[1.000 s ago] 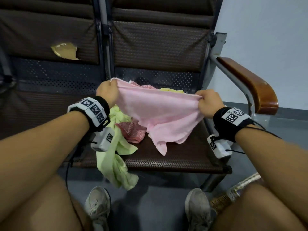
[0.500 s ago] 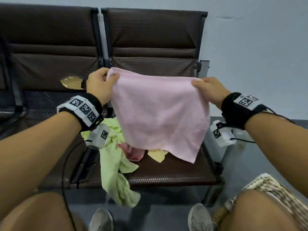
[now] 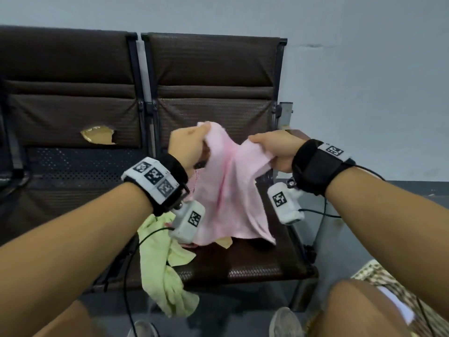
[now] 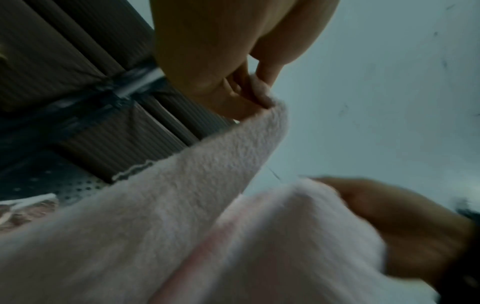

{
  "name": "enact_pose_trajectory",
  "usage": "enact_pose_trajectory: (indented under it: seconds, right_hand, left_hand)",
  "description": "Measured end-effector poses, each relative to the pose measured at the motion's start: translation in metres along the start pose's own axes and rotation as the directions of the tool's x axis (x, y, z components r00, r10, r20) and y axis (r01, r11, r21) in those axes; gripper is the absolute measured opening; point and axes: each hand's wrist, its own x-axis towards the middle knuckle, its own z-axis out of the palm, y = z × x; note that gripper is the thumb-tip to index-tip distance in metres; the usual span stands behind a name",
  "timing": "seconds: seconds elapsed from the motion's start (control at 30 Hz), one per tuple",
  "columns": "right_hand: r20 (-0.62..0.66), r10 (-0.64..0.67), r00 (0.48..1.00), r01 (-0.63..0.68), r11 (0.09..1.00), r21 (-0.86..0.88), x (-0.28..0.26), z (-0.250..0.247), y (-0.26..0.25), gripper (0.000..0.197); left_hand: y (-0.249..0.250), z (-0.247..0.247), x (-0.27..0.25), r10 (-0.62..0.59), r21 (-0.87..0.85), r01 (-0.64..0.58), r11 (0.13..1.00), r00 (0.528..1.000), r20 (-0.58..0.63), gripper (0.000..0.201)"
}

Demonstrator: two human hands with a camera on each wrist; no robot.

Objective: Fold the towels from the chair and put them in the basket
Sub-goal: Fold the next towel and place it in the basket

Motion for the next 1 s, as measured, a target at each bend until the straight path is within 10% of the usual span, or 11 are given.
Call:
enact_pose_trajectory:
  seconds: [0.2, 0.37, 0.47, 0.6, 0.8, 0.9, 1.0]
  right_hand:
    - [0.18, 0.031, 0.983, -0.048, 0.995, 0.092, -0.011, 0.021, 0.0, 0.044]
    - [0.169, 0.002, 0.986, 0.016, 0.995, -0.102, -0.008, 0.013, 0.01, 0.022]
    - [0.273, 0.0, 0.962, 0.036, 0.992, -0.125, -0.009, 0.009, 0.014, 0.028]
    - [0.269, 0.052, 0.962, -0.01, 0.988, -0.157, -0.001, 0.001, 0.015, 0.015]
    - [0.119, 0.157, 0.98, -0.059, 0.809, -0.584, 0.025, -0.031, 0.015, 0.044]
    - [-0.096, -0.051, 0.994, -0.021, 0.779, -0.626, 0.043, -0.039, 0.019, 0.034]
    - [-0.179, -0.323, 0.929, 0.177, 0.813, -0.555, 0.048, -0.037, 0.018, 0.022]
  left_hand:
    - [-0.008, 0.028, -0.041, 0.129, 0.29, -0.235, 0.928, 0.93, 0.343, 0.038]
    - [-0.016, 0.013, -0.024, 0.126, 0.285, -0.14, 0.948, 0.99, 0.067, 0.019]
    - [-0.024, 0.002, -0.011, -0.086, 0.269, 0.05, 0.962, 0.988, 0.125, 0.051]
    - [-0.03, -0.011, -0.003, -0.35, 0.306, 0.225, 0.925, 0.818, 0.457, 0.04]
    - [-0.035, -0.002, 0.031, -0.093, 0.312, 0.005, 0.95, 0.959, 0.269, 0.025]
    - [-0.033, 0.009, 0.044, 0.122, 0.613, -0.203, 0.764, 0.977, 0.172, 0.014]
    - [-0.02, 0.016, 0.053, 0.254, 0.579, -0.235, 0.78, 0.966, 0.05, 0.007]
